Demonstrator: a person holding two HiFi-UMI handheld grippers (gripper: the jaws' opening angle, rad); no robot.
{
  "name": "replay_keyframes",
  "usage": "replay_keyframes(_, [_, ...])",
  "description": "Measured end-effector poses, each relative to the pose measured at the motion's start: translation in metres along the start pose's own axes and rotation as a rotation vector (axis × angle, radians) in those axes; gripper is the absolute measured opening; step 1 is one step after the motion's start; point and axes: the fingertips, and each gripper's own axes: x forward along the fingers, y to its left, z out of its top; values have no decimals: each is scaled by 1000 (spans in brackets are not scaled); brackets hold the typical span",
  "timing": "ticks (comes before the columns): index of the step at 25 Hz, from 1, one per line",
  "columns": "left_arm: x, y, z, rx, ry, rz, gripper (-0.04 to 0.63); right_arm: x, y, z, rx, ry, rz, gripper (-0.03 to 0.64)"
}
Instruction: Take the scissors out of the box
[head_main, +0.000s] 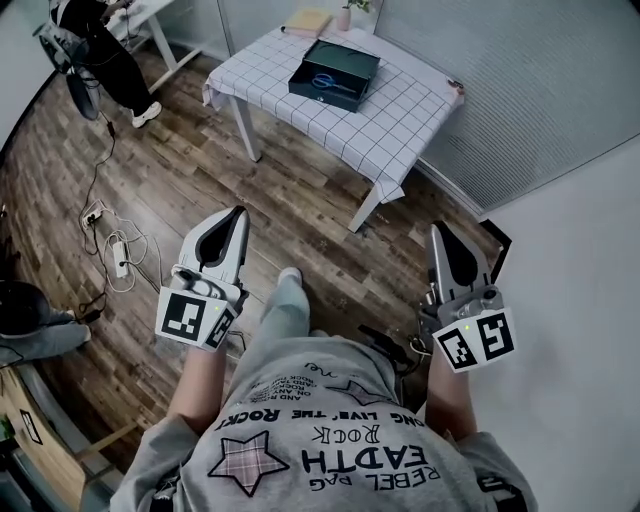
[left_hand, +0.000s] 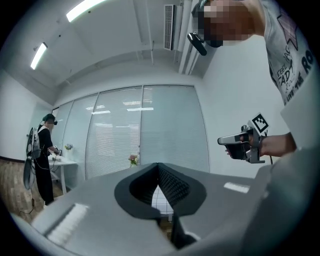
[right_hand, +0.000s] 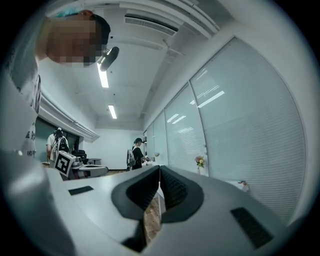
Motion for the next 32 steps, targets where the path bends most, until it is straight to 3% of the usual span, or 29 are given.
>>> replay_keyframes(4, [34, 28, 8, 21, -12, -10, 5, 40, -16, -1, 20, 2, -7, 15])
replay_keyframes(18, [123, 130, 0, -8, -13, -58, 5, 155, -50, -6, 66, -2, -81, 15])
replay_keyframes(32, [179, 163, -27, -54, 24, -76, 5, 209, -91, -15, 101, 16, -101, 15])
